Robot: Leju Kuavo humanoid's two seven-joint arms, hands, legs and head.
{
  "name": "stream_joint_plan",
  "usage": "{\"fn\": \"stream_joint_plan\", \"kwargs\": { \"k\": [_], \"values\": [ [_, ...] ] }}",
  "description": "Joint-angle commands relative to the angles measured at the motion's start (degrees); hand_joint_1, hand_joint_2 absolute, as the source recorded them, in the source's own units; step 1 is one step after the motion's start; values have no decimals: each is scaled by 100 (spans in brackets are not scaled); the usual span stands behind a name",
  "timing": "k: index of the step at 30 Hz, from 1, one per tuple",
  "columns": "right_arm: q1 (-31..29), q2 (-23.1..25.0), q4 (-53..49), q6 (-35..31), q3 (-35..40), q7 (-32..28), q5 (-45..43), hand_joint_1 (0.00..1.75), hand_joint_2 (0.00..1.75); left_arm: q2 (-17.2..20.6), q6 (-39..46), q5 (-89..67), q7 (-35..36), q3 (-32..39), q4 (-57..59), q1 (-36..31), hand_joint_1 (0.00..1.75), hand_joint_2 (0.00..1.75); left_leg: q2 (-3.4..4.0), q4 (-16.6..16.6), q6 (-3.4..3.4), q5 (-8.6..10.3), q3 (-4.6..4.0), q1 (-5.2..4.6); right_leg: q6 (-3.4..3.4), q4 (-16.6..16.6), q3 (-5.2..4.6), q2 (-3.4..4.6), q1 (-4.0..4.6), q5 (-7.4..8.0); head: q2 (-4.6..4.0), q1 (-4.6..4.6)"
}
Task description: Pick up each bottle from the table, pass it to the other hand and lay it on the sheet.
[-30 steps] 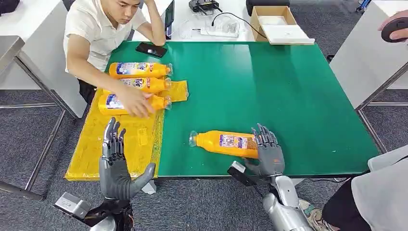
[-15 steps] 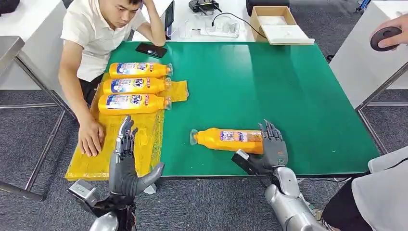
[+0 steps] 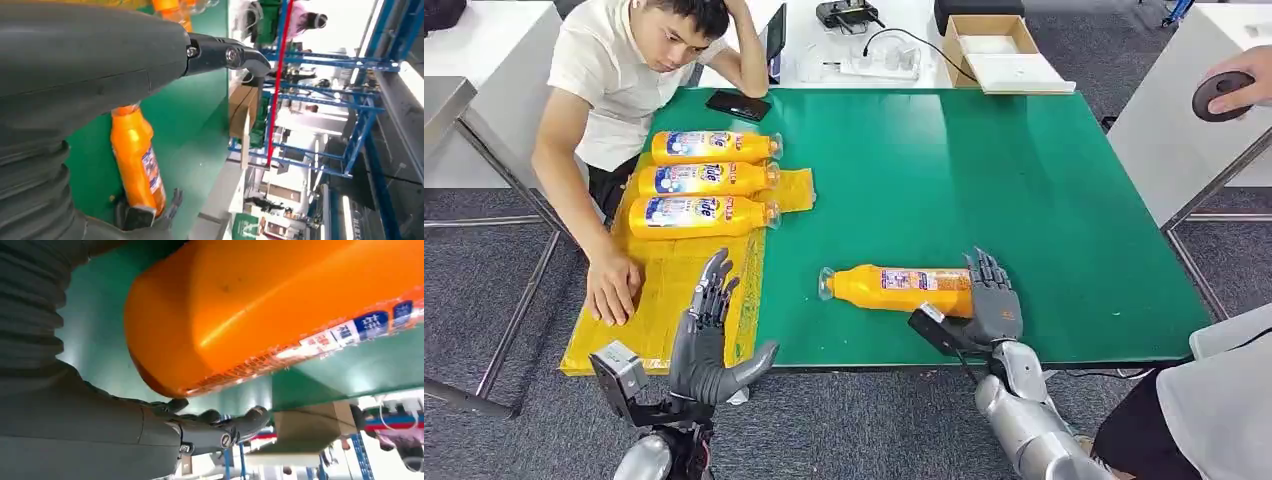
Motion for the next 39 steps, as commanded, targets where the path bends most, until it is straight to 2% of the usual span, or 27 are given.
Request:
{"fn": "stream_joint_plan", "kwargs": {
  "k": [1,27,32,39],
  "values": [
    [-108,-30,692,503,122,-176,-294,175,175,172,-52,56,84,-125,425,-248,0,175,-3,-8,-12,-1,23,7,-13,-10,27,-15,9,-4,0,-2],
    [-74,39,868,772,83,-339,-571,175,175,194,-103,149,120,-154,477,-322,0,175,8,-8,-10,-2,37,7,-11,-9,36,-12,9,-3,0,-2],
    [78,301,477,485,-277,-1890,-1696,175,175,206,-28,324,-14,-143,397,-273,0,175,11,-12,-15,-3,49,11,-15,-14,47,-13,13,-3,0,0],
    [72,321,429,503,-248,-1860,-1705,175,175,213,-26,327,-15,-148,376,-268,0,175,17,-4,-14,-7,36,8,-15,-3,35,-7,11,-6,0,-2]
  ]
}}
